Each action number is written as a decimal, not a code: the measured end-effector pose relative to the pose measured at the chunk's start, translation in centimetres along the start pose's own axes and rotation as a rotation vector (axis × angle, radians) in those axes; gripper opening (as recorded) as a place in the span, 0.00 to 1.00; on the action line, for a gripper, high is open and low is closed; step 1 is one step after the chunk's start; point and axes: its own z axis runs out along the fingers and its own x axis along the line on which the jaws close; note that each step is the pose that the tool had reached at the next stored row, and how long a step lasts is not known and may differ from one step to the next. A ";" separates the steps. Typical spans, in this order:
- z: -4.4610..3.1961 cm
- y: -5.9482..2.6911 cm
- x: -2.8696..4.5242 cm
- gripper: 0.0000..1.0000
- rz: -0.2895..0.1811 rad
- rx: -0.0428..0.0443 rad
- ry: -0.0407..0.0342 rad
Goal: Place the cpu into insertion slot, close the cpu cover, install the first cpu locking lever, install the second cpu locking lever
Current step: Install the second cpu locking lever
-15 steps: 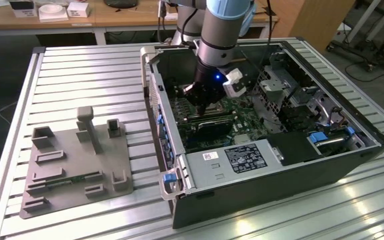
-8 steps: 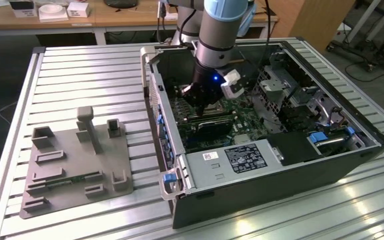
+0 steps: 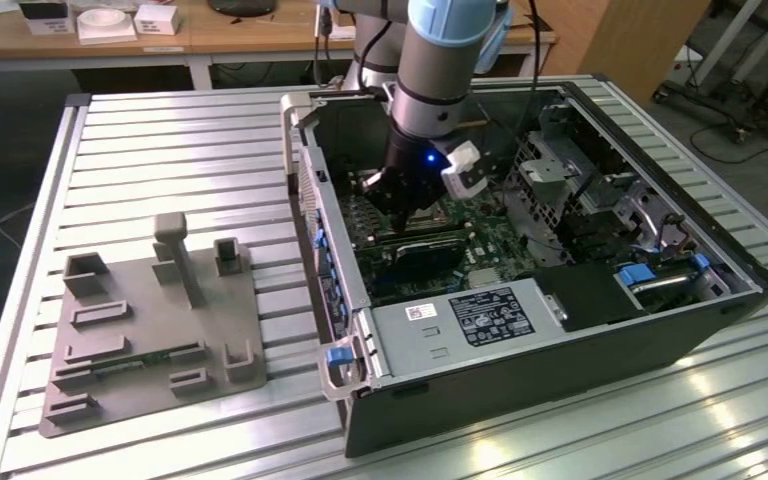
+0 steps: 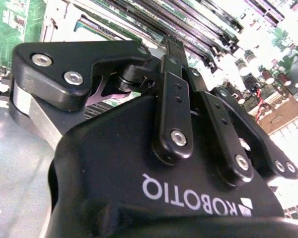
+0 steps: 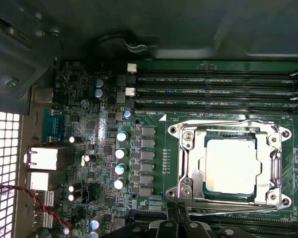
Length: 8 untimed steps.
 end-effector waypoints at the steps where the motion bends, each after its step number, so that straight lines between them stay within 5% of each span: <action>1: 0.05 0.00 0.00 0.10 0.000 -0.0017 0.0000; 8: 0.19 0.00 0.00 0.10 0.000 -0.0093 -0.0003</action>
